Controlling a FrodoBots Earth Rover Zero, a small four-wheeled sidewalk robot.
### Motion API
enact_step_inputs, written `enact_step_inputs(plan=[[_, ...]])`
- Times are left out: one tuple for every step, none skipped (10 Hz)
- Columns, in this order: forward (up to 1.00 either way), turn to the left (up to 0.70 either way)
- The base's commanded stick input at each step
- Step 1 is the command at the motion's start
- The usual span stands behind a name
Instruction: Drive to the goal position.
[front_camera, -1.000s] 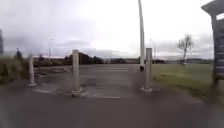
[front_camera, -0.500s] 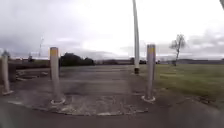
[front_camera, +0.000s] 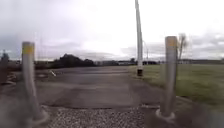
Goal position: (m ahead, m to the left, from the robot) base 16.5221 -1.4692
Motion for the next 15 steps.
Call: enact_step_inputs(plan=[[1.0, 0.0], [1.0, 0.0], [1.0, 0.0], [1.0, 0.0], [1.0, 0.0], [1.0, 0.0], [1.0, 0.0], [1.0, 0.0], [1.0, 0.0], [1.0, 0.0], [1.0, 0.0], [1.0, 0.0], [1.0, 0.0], [1.0, 0.0], [1.0, 0.0]])
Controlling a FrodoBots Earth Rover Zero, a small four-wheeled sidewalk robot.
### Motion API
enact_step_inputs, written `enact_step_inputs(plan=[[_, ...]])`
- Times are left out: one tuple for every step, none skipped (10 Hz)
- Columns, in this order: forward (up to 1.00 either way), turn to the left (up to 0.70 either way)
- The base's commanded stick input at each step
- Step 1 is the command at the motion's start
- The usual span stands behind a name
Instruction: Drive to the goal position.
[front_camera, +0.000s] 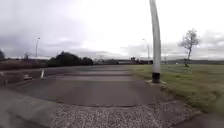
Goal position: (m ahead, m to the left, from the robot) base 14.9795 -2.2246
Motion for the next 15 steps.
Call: enact_step_inputs(plan=[[1.0, 0.0], [1.0, 0.0], [1.0, 0.0], [1.0, 0.0], [1.0, 0.0], [1.0, 0.0], [1.0, 0.0], [1.0, 0.0], [1.0, 0.0], [1.0, 0.0], [1.0, 0.0], [1.0, 0.0], [1.0, 0.0], [1.0, 0.0], [1.0, 0.0]])
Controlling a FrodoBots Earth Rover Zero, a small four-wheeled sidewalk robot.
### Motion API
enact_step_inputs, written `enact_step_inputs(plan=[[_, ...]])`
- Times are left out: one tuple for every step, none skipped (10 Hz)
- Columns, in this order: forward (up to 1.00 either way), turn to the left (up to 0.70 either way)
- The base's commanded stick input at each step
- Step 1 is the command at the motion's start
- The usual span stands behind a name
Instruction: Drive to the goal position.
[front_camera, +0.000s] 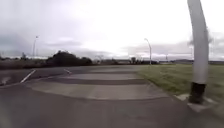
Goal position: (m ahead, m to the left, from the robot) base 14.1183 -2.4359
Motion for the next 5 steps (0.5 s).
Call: enact_step_inputs(plan=[[1.0, 0.0], [1.0, 0.0], [1.0, 0.0], [1.0, 0.0], [1.0, 0.0]])
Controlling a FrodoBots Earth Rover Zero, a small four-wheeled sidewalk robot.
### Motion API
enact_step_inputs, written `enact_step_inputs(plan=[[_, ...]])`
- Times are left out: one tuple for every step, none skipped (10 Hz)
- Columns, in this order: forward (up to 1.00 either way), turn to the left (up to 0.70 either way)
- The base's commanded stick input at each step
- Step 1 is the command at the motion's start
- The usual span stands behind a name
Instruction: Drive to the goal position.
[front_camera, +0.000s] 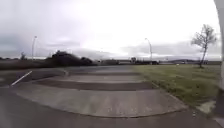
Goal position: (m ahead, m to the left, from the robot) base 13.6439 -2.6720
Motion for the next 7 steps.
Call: enact_step_inputs(plan=[[1.0, 0.0], [1.0, 0.0], [1.0, 0.0], [1.0, 0.0], [1.0, 0.0], [1.0, 0.0], [1.0, 0.0]])
